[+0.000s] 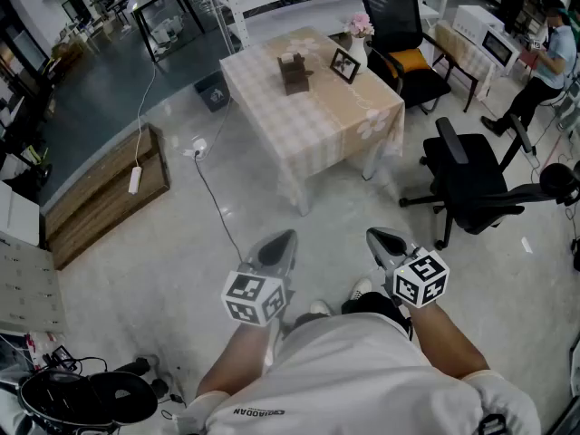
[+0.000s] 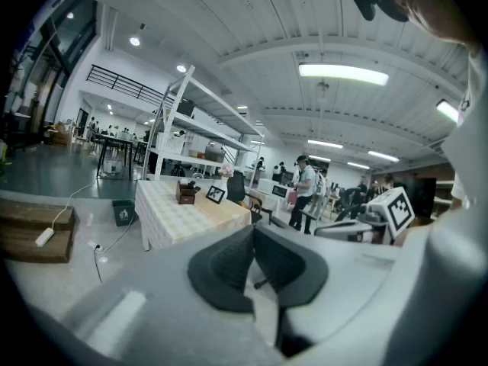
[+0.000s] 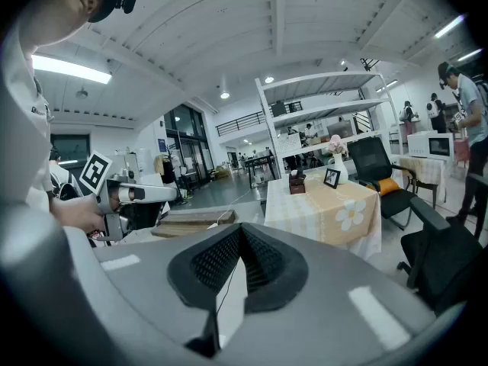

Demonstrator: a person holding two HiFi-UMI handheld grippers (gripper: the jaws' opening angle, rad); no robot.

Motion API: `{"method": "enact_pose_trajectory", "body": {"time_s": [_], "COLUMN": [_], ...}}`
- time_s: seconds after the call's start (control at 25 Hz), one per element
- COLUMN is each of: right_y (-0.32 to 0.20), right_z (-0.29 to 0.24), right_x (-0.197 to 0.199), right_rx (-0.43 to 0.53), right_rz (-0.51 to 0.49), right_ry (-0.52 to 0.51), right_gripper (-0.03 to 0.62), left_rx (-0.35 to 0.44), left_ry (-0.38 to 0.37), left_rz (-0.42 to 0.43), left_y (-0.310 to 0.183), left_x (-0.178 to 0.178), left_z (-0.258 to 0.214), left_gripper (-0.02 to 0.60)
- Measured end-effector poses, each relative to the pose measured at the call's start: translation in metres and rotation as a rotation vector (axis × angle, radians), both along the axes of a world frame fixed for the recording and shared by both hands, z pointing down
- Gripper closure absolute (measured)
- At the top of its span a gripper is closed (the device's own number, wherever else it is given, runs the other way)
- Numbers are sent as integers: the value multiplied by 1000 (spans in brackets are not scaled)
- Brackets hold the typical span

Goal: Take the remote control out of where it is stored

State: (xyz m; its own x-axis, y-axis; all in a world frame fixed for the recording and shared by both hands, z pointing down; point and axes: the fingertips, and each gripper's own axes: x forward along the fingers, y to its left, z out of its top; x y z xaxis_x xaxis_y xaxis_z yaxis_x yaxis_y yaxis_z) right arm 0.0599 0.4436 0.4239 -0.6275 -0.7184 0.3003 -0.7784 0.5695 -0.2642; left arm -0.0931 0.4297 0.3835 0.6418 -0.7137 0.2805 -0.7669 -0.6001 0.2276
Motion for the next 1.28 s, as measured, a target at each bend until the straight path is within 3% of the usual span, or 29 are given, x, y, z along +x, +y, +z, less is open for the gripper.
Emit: {"method": "enact_pose_trajectory", "body": {"time_s": [0.4,0.56,0.8,1.28], "right_y": [-2,1,2,0], "right_z": [5,-3,-5,4], "right_x": [-6,-12,-20,-18], "right_rx": [-3,7,14,-5], "right_rz": [-8,-37,-42,-17], "right_ry": [-2,-76,-49,-54], "right_gripper": [591,589,589,589], "left_rx": [5,2,-54,-44], "left_ry": [-5,0,99,58], "left_rz": [2,8,-26,-7], "left_y": [-1,-1,-1,0], "left_x": [-3,-4,-10,-12], "left_z": [3,4,7,17], "left_gripper": [578,578,578,578]}}
